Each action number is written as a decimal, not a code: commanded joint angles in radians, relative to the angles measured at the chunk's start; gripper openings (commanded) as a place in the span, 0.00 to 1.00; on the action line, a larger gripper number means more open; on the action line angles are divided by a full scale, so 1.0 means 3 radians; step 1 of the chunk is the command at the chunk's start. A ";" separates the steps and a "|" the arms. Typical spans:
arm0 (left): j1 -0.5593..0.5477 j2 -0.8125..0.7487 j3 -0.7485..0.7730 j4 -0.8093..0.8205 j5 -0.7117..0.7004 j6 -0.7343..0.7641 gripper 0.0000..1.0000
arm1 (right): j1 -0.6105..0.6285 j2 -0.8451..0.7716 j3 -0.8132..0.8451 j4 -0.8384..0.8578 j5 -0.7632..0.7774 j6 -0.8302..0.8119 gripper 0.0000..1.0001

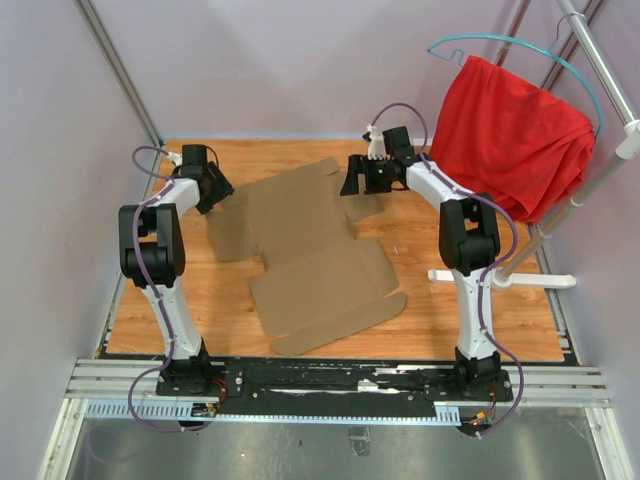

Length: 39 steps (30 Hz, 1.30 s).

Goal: Fold the paper box

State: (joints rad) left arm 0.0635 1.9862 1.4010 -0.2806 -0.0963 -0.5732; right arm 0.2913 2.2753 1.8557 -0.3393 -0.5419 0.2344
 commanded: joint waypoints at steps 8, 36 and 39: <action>-0.0007 0.0266 0.0278 0.0310 0.0085 0.0137 0.71 | 0.0047 -0.0076 -0.0042 0.0106 -0.0067 -0.0033 0.91; -0.0012 0.0431 0.0244 0.0667 0.0731 0.0274 0.64 | 0.0057 0.0078 -0.0003 0.0124 -0.0199 -0.0033 0.91; -0.0014 0.0395 0.0242 0.0667 0.0765 0.0272 0.64 | 0.0065 0.0115 -0.0010 0.0119 -0.0193 -0.0033 0.91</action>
State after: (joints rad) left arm 0.0616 2.1052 1.4754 -0.1188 0.0814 -0.4976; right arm 0.2939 2.2745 1.8526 -0.3107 -0.5812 0.2344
